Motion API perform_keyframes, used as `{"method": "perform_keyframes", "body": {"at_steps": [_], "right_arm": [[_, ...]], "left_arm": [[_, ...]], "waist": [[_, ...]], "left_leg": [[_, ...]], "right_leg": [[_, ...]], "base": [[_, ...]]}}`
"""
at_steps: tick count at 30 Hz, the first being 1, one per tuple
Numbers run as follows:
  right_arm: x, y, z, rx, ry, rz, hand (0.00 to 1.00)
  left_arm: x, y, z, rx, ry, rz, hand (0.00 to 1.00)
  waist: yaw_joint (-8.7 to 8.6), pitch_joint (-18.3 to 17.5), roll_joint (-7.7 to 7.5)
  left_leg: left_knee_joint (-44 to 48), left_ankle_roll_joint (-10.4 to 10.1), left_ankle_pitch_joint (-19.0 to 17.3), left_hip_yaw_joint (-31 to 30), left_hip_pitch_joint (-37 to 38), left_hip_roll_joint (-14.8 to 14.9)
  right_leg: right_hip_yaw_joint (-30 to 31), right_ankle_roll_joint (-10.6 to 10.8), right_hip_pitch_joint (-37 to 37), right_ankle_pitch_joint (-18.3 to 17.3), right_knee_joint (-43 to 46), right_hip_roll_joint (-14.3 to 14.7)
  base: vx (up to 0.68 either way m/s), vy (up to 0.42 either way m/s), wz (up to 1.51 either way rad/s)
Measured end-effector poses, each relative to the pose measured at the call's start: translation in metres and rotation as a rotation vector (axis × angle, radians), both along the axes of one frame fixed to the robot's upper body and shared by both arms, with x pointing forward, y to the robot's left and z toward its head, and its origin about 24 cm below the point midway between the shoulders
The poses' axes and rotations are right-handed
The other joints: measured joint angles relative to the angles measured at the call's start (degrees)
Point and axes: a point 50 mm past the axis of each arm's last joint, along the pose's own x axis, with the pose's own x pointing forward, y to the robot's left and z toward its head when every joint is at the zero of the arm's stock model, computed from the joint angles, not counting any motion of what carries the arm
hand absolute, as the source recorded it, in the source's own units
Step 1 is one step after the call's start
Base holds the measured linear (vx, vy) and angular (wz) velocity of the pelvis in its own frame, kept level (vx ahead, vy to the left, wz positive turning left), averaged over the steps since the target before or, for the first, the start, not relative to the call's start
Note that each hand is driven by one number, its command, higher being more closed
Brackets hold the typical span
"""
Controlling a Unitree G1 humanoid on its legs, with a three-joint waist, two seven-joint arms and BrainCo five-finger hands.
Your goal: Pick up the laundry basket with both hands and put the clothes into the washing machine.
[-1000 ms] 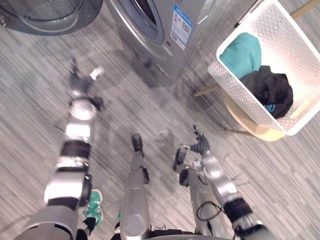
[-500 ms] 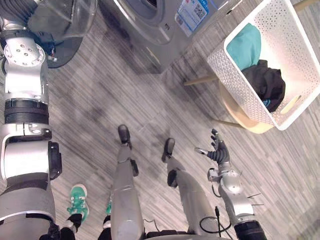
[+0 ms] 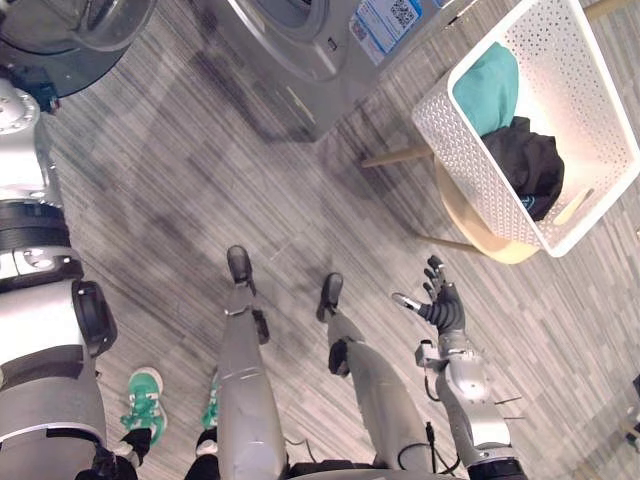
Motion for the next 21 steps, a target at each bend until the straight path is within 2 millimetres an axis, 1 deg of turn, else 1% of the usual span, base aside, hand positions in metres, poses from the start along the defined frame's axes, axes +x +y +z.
{"method": "perform_keyframes", "body": {"at_steps": [1,2,3,4,5,6,7,8,9,10,11,12,13,14,15,16,17,18,19,20,21], "right_arm": [[0.000,0.000,-0.001,-0.005,0.005,0.000,0.00],[-0.001,0.000,-0.001,-0.011,0.008,0.000,0.00],[-0.003,-0.001,-0.002,-0.024,0.019,-0.002,0.00],[-0.005,-0.002,-0.002,-0.034,0.026,-0.004,0.00],[-0.006,-0.004,-0.002,-0.055,0.034,-0.010,0.00],[-0.007,-0.006,-0.003,-0.065,0.042,-0.018,0.00],[-0.007,-0.010,-0.005,-0.079,0.060,-0.031,0.00],[-0.008,-0.014,-0.008,-0.098,0.082,-0.047,0.00],[-0.008,-0.017,-0.011,-0.111,0.098,-0.056,0.00],[-0.010,-0.023,-0.022,-0.129,0.151,-0.078,0.00],[-0.013,-0.030,-0.034,-0.150,0.215,-0.102,0.00],[-0.015,-0.034,-0.039,-0.157,0.248,-0.114,0.00],[-0.019,-0.040,-0.048,-0.162,0.296,-0.138,0.00],[-0.023,-0.046,-0.054,-0.173,0.333,-0.158,0.00],[-0.024,-0.049,-0.057,-0.175,0.350,-0.170,0.00],[-0.027,-0.054,-0.060,-0.183,0.369,-0.189,0.00],[-0.029,-0.058,-0.063,-0.184,0.381,-0.201,0.00],[-0.029,-0.058,-0.064,-0.183,0.386,-0.204,0.00],[-0.029,-0.058,-0.064,-0.182,0.387,-0.204,0.00],[-0.029,-0.058,-0.064,-0.182,0.386,-0.204,0.00],[-0.028,-0.058,-0.063,-0.182,0.382,-0.204,0.00]], "left_arm": [[0.000,-0.005,-0.029,-0.013,0.060,-0.021,0.00],[-0.001,-0.008,-0.042,-0.022,0.087,-0.035,0.00],[-0.004,-0.015,-0.072,-0.049,0.147,-0.066,0.00],[-0.008,-0.019,-0.094,-0.078,0.184,-0.080,0.00],[-0.018,-0.026,-0.129,-0.126,0.256,-0.094,0.00],[-0.023,-0.030,-0.148,-0.155,0.302,-0.108,0.00],[-0.036,-0.037,-0.184,-0.214,0.394,-0.124,0.00],[-0.051,-0.045,-0.215,-0.260,0.484,-0.137,0.00],[-0.060,-0.049,-0.230,-0.283,0.529,-0.149,0.00],[-0.076,-0.058,-0.256,-0.329,0.610,-0.168,0.00],[-0.092,-0.067,-0.277,-0.374,0.677,-0.184,0.00],[-0.100,-0.071,-0.287,-0.399,0.707,-0.190,0.00],[-0.114,-0.076,-0.303,-0.443,0.758,-0.186,0.00],[-0.128,-0.080,-0.318,-0.484,0.807,-0.179,0.00],[-0.136,-0.081,-0.325,-0.502,0.833,-0.170,0.00],[-0.144,-0.083,-0.334,-0.529,0.869,-0.157,0.00],[-0.152,-0.083,-0.342,-0.552,0.896,-0.142,0.00],[-0.158,-0.083,-0.346,-0.569,0.910,-0.130,0.00],[-0.169,-0.083,-0.355,-0.605,0.941,-0.103,0.00],[-0.175,-0.083,-0.360,-0.623,0.964,-0.093,0.00],[-0.188,-0.085,-0.370,-0.648,1.022,-0.083,0.00]], "waist": [[0.14,0.01,0.02],[0.12,0.02,0.03],[0.08,0.00,0.10],[0.07,-0.02,0.12],[0.11,-0.01,0.18],[0.22,-0.06,0.19],[0.23,-0.27,0.29],[0.14,-1.17,0.53],[0.10,-1.95,0.88],[0.10,-3.74,1.63],[0.03,-5.25,2.73],[-0.01,-5.81,3.35],[-0.11,-6.96,4.51],[-0.19,-8.75,5.40],[-0.21,-9.86,5.86],[-0.36,-11.26,6.63],[-0.45,-12.14,7.04],[-0.51,-12.72,7.06],[-0.98,-13.73,7.02],[-1.30,-14.31,6.98],[-1.91,-15.18,6.98]], "left_leg": [[-0.07,-0.23,-0.43,0.38,2.13,-0.35],[-0.26,-0.36,-0.56,0.44,3.22,-0.65],[-0.73,-0.51,-1.11,0.64,5.30,-1.15],[-0.84,-0.63,-1.73,0.85,6.63,-1.55],[-1.26,-0.44,-2.13,1.66,8.97,-2.06],[-1.82,-0.40,-2.15,2.12,10.30,-2.42],[-3.07,-0.42,-2.15,2.81,13.00,-3.20],[-4.18,-0.42,-2.15,3.52,14.87,-4.04],[-4.76,-0.43,-2.13,3.58,15.56,-4.45],[-5.87,-0.59,-1.99,3.81,16.88,-5.16],[-6.80,-0.45,-1.75,3.90,18.50,-6.22],[-7.19,-0.21,-1.60,3.94,19.59,-6.58],[-8.23,-0.07,-1.50,4.39,21.73,-7.21],[-9.58,0.18,-1.30,4.63,23.58,-7.90],[-10.40,0.23,-1.22,4.89,24.30,-8.11],[-11.90,0.20,-1.06,5.20,26.19,-8.52],[-13.34,0.10,-0.93,5.93,28.61,-8.77],[-14.06,0.04,-0.89,6.53,29.81,-8.84],[-15.05,0.02,-0.89,7.27,31.86,-8.94],[-15.41,0.02,-0.89,7.69,32.70,-8.96],[-16.48,0.00,-0.90,8.86,34.76,-9.02]], "right_leg": [[-0.12,-0.48,1.18,-1.47,1.88,-0.55],[-0.28,-0.69,1.76,-2.20,2.83,-0.88],[-0.56,-0.92,2.93,-3.61,4.48,-1.60],[-0.56,-0.89,3.55,-4.84,5.62,-2.13],[-0.43,-0.84,4.79,-6.11,6.96,-2.93],[-0.25,-0.83,5.46,-6.59,7.46,-3.33],[0.43,-0.22,6.79,-7.47,8.34,-4.19],[0.68,-0.05,7.46,-8.24,9.21,-4.98],[1.10,0.30,7.73,-8.56,9.32,-5.26],[1.73,0.50,8.38,-8.75,9.19,-5.71],[1.96,0.65,9.56,-8.86,8.94,-6.13],[2.04,0.93,10.45,-9.05,8.79,-6.39],[2.29,1.51,12.07,-9.51,8.62,-6.93],[2.44,1.63,13.38,-9.58,8.08,-6.96],[2.61,1.65,13.88,-9.57,7.60,-6.95],[2.87,1.69,15.35,-9.54,6.67,-7.00],[3.42,1.78,17.09,-9.59,5.93,-7.01],[3.79,1.80,17.84,-9.59,5.59,-6.98],[4.75,1.85,19.25,-9.58,4.88,-6.88],[5.23,1.88,19.77,-9.59,4.72,-6.85],[6.18,1.92,20.78,-9.61,4.47,-6.70]], "base": [[0.03,0.008,0.25],[0.02,0.002,0.28],[0.01,0.000,0.24],[0.01,0.004,0.20],[0.02,0.007,0.08],[0.04,0.009,0.07],[0.07,0.000,0.04],[0.08,-0.003,0.03],[0.12,-0.005,-0.01],[0.14,0.011,0.00],[0.15,0.015,0.01],[0.16,0.011,0.03],[0.16,0.001,-0.03],[0.16,-0.005,-0.08],[0.19,-0.002,-0.11],[0.16,-0.001,-0.14],[0.15,0.004,-0.17],[0.09,0.003,-0.27],[0.09,0.000,-0.27],[0.10,-0.001,-0.38],[0.07,0.001,-0.43]]}}
